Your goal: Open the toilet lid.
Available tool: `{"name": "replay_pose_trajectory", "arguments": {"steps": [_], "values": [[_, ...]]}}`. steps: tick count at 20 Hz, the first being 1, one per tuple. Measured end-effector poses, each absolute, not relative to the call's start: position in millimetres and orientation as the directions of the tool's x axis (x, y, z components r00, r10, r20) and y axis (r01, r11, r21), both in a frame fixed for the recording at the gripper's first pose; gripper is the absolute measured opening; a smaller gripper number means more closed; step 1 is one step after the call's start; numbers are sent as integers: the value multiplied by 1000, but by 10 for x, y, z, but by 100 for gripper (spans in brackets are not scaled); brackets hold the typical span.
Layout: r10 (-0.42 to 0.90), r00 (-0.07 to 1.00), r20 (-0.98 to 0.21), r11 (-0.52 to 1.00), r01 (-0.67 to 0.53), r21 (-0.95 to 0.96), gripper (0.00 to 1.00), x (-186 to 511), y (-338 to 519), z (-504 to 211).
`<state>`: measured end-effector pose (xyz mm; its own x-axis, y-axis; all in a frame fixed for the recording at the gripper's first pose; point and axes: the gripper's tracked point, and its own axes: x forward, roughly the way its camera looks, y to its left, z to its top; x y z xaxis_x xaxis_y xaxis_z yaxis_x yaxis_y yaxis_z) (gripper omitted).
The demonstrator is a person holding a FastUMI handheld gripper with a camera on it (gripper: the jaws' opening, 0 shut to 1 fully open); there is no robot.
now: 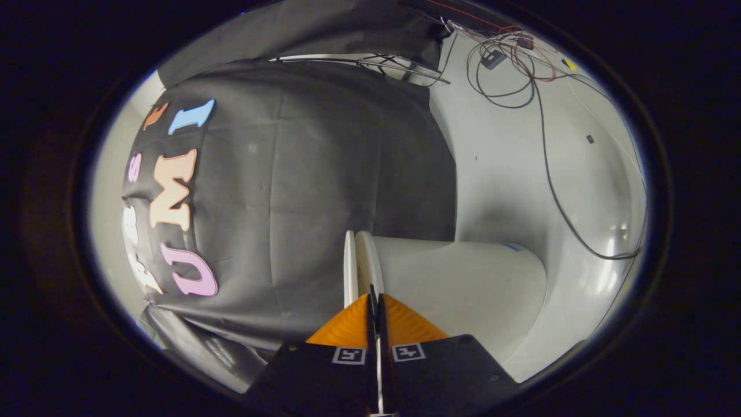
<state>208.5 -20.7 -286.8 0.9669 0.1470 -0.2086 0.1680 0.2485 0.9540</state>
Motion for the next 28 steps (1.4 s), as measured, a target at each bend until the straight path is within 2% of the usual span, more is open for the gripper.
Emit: {"name": "replay_pose_trajectory", "arguments": {"steps": [9, 15, 21, 28], "values": [[163, 983, -82, 430, 4, 903, 5, 2035, 158, -1916], [220, 975, 1, 598, -136, 790, 8, 1995, 952, -965], [219, 971, -91, 771, -115, 626, 9, 1969, 1784, -427], [306, 939, -155, 892, -226, 391, 9, 1974, 2778, -70]]}}
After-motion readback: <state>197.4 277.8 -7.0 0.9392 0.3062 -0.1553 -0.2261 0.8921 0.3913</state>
